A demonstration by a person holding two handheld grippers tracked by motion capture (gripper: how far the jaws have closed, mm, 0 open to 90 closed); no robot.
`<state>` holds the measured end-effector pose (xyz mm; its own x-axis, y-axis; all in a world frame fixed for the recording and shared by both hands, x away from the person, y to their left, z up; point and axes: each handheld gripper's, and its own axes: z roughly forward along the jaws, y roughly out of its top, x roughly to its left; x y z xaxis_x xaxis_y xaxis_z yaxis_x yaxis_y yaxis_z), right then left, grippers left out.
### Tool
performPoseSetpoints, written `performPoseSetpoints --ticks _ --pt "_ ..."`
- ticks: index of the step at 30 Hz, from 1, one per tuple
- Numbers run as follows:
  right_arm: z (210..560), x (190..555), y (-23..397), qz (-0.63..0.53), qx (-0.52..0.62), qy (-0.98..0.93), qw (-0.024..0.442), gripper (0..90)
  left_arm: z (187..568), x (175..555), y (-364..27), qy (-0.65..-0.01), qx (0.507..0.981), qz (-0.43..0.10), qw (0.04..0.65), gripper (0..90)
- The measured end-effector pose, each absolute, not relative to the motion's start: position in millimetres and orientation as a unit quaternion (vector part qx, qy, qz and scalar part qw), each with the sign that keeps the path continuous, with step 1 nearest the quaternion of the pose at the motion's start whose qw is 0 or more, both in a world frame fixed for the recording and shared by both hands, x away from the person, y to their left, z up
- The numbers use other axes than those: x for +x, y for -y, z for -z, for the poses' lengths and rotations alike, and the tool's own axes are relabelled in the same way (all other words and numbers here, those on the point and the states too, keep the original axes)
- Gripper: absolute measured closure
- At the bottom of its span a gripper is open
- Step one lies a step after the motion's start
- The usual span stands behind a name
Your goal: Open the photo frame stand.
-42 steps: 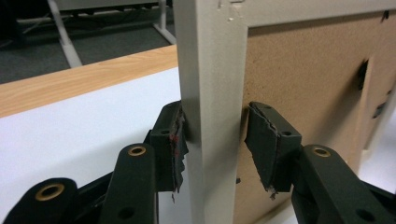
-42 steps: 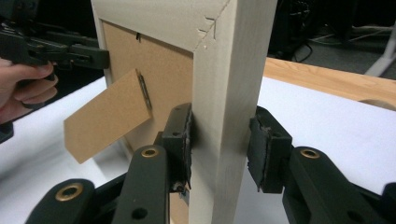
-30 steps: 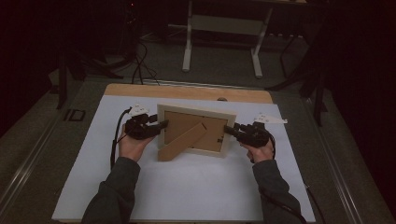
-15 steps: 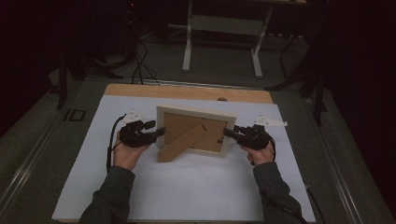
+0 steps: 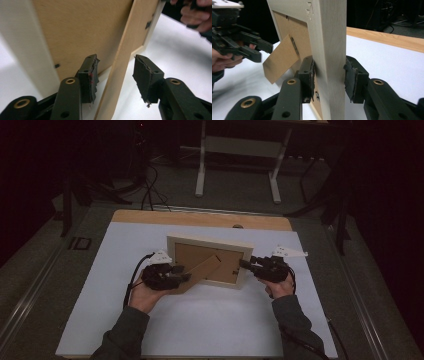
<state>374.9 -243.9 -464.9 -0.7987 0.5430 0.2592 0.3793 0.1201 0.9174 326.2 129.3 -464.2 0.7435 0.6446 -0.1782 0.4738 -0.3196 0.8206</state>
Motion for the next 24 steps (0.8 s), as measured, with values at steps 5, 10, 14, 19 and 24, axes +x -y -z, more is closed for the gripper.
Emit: performPoseSetpoints --ticks 5,10,14,19,24 --pt "464.9 372.7 244.4 -0.586 0.302 -0.749 0.065 61.9 465.0 326.8 -118.4 -0.333 0.821 -0.089 0.456 62.3" --pt "466.5 368.6 244.7 -0.587 0.295 -0.752 0.058 61.0 464.8 324.7 -111.3 -0.32 0.836 -0.117 0.431 74.4" --pt "467.2 366.0 244.8 -0.585 0.289 -0.756 0.057 60.6 464.7 322.8 -111.0 -0.31 0.841 -0.123 0.426 78.4" --pt "470.2 365.4 244.6 -0.584 0.288 -0.757 0.053 60.3 464.7 322.1 -110.0 -0.306 0.844 -0.133 0.421 79.0" --pt "472.4 363.1 244.2 -0.584 0.287 -0.757 0.056 60.5 465.1 324.7 -109.4 -0.308 0.845 -0.144 0.413 77.6"
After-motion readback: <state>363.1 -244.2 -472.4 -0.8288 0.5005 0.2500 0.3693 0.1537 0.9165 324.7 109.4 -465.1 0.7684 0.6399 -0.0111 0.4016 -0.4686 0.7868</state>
